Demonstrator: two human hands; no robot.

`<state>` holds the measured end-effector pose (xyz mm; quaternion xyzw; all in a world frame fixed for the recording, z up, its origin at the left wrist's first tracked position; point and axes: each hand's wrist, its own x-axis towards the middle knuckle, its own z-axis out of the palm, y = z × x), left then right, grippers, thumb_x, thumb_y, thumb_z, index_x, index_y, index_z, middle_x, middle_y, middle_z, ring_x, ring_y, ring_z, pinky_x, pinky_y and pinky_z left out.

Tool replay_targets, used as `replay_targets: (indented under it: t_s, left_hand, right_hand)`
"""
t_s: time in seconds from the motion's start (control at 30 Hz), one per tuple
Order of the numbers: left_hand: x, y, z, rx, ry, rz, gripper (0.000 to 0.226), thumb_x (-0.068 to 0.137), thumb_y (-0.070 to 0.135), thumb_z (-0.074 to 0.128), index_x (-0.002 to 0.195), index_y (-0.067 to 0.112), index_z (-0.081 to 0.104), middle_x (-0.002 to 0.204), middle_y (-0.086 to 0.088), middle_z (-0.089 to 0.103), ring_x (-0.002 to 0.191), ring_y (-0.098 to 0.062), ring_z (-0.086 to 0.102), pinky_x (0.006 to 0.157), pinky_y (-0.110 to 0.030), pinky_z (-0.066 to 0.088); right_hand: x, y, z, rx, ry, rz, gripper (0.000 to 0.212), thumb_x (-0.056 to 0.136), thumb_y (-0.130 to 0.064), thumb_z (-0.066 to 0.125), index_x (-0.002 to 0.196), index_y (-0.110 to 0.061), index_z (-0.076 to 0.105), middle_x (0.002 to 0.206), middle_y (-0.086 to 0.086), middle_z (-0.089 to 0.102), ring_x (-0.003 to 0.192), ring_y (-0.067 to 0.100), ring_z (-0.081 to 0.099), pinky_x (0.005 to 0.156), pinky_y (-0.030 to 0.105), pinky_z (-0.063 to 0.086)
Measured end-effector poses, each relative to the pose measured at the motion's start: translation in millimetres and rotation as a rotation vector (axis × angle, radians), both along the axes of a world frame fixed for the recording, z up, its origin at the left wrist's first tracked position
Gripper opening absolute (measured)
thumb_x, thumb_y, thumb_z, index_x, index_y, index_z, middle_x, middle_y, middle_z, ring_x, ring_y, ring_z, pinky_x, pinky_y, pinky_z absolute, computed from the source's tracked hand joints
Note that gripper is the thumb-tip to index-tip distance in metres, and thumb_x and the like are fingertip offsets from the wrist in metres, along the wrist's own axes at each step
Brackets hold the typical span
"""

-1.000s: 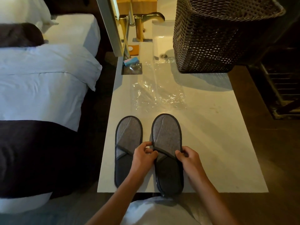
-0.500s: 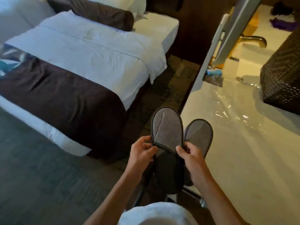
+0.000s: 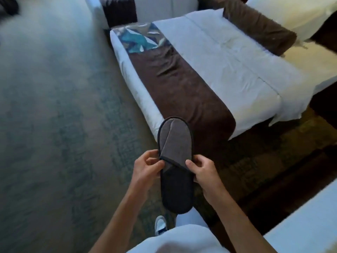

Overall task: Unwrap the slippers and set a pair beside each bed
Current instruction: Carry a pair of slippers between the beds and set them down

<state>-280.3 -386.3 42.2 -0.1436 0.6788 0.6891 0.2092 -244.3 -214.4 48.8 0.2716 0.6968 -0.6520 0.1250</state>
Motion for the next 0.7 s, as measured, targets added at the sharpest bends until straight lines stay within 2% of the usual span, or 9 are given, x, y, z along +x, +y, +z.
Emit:
replay_targets:
  t_s: [0.07, 0.17, 0.27, 0.37, 0.4, 0.5, 0.53, 0.6, 0.7]
  left_hand:
    - [-23, -32, -2, -0.01, -0.015, 0.101, 0.026, 0.086, -0.001, 0.065, 0.104, 0.017, 0.064, 0.088, -0.011, 0.074, 0.072, -0.018, 0.07, 0.059, -0.03, 0.057]
    - [-61, -71, -9, -0.01, -0.044, 0.216, 0.03, 0.086, -0.003, 0.064, 0.112, 0.011, 0.062, 0.09, -0.014, 0.073, 0.074, -0.024, 0.069, 0.063, -0.033, 0.058]
    - [-111, -100, -18, -0.026, -0.042, 0.277, 0.032, 0.085, 0.0, 0.065, 0.114, 0.011, 0.063, 0.094, -0.014, 0.075, 0.08, -0.026, 0.072, 0.063, -0.034, 0.056]
    - [-177, -122, -23, -0.033, -0.01, 0.316, 0.025, 0.087, 0.002, 0.063, 0.108, 0.016, 0.065, 0.093, -0.01, 0.075, 0.079, -0.022, 0.073, 0.059, -0.028, 0.056]
    - [-200, -128, -24, -0.029, -0.006, 0.335, 0.022, 0.089, 0.003, 0.061, 0.104, 0.018, 0.065, 0.091, -0.008, 0.074, 0.075, -0.018, 0.073, 0.057, -0.025, 0.055]
    - [-267, -145, -23, -0.032, -0.016, 0.398, 0.018, 0.09, 0.006, 0.059, 0.102, 0.018, 0.065, 0.091, -0.007, 0.073, 0.071, -0.015, 0.07, 0.055, -0.026, 0.054]
    - [-288, -150, -22, -0.041, -0.016, 0.413, 0.019, 0.09, 0.006, 0.058, 0.105, 0.017, 0.065, 0.093, -0.009, 0.073, 0.074, -0.017, 0.069, 0.057, -0.028, 0.055]
    - [-329, -161, -20, -0.058, -0.03, 0.444, 0.021, 0.091, 0.005, 0.055, 0.108, 0.014, 0.063, 0.094, -0.011, 0.072, 0.075, -0.02, 0.067, 0.059, -0.03, 0.055]
    - [-386, -175, -16, -0.048, -0.053, 0.483, 0.022, 0.094, 0.004, 0.047, 0.108, 0.009, 0.062, 0.083, -0.011, 0.068, 0.067, -0.021, 0.064, 0.052, -0.027, 0.052]
  right_hand:
    - [-37, -28, -4, -0.019, -0.021, 0.101, 0.016, 0.095, -0.019, 0.059, 0.109, -0.014, 0.066, 0.102, 0.0, 0.073, 0.091, 0.014, 0.071, 0.083, 0.033, 0.06]
    - [-95, -63, -17, -0.013, -0.038, 0.213, 0.026, 0.091, -0.023, 0.064, 0.113, -0.009, 0.067, 0.106, 0.006, 0.075, 0.096, 0.022, 0.072, 0.09, 0.044, 0.058]
    - [-159, -91, -40, 0.006, -0.024, 0.274, 0.044, 0.08, -0.041, 0.07, 0.115, -0.014, 0.067, 0.109, 0.004, 0.074, 0.102, 0.023, 0.071, 0.092, 0.049, 0.056]
    - [-229, -112, -66, -0.017, -0.004, 0.303, 0.079, 0.065, -0.066, 0.071, 0.127, -0.019, 0.059, 0.121, 0.0, 0.069, 0.113, 0.021, 0.065, 0.096, 0.047, 0.055]
    - [-253, -119, -67, -0.03, 0.007, 0.314, 0.079, 0.065, -0.067, 0.071, 0.127, -0.019, 0.059, 0.122, 0.0, 0.069, 0.113, 0.021, 0.065, 0.095, 0.046, 0.055]
    - [-323, -141, -56, -0.025, 0.018, 0.376, 0.034, 0.085, -0.041, 0.067, 0.109, -0.017, 0.066, 0.107, 0.003, 0.073, 0.102, 0.022, 0.069, 0.09, 0.046, 0.058]
    - [-346, -147, -56, -0.023, 0.03, 0.392, 0.026, 0.088, -0.036, 0.065, 0.105, -0.017, 0.066, 0.104, 0.004, 0.073, 0.099, 0.022, 0.07, 0.088, 0.047, 0.059]
    - [-389, -159, -49, -0.03, 0.05, 0.432, 0.019, 0.089, -0.034, 0.064, 0.101, -0.019, 0.066, 0.103, 0.006, 0.072, 0.098, 0.023, 0.07, 0.087, 0.046, 0.059]
    - [-446, -174, -41, -0.066, 0.046, 0.437, 0.028, 0.089, -0.036, 0.065, 0.109, -0.017, 0.063, 0.109, 0.004, 0.071, 0.104, 0.024, 0.068, 0.089, 0.045, 0.058]
